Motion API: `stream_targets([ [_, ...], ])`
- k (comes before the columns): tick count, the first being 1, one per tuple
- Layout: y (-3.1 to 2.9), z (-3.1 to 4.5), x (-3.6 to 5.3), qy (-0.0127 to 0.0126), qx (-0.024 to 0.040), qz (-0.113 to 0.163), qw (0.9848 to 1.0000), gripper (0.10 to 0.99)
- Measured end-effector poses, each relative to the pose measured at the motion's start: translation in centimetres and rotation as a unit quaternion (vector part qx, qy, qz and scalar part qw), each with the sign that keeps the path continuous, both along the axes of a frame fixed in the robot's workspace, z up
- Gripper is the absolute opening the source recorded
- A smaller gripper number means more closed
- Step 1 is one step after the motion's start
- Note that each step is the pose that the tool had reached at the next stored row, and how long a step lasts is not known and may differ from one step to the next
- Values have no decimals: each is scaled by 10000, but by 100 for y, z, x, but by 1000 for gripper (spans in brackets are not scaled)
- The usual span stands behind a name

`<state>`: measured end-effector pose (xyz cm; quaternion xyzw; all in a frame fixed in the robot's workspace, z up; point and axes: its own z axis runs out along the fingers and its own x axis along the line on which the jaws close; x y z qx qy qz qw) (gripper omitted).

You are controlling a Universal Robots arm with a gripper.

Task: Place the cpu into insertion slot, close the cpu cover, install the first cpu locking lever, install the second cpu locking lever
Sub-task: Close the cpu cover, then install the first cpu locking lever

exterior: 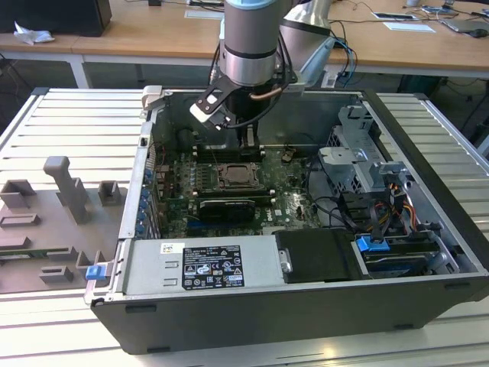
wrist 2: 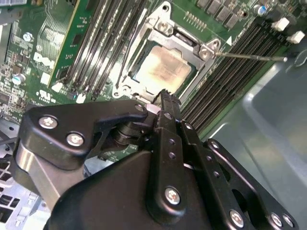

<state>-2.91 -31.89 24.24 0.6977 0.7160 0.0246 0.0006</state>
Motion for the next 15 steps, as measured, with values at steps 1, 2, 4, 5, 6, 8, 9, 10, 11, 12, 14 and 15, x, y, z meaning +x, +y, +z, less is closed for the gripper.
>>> stream_targets([
  [1,0,-8,-14,0,0,1,10000,106],
  [2,0,-13,-24,0,0,0,10000,106],
  [4,0,-22,-47,0,0,0,10000,106],
  [5,0,-31,-63,0,0,0,10000,106],
  [6,0,-37,-76,0,0,-1,10000,106],
  [8,-1,-47,-109,1,0,0,10000,106],
  [9,0,-53,-126,0,1,0,10000,106],
  [10,0,-55,-132,0,1,0,10000,106],
  [11,0,-59,-137,0,1,-1,10000,106],
  [12,1,-65,-140,0,1,0,10000,106],
  [14,1,-73,-145,1,0,0,10000,106],
  [15,1,-73,-145,1,0,0,10000,106],
])
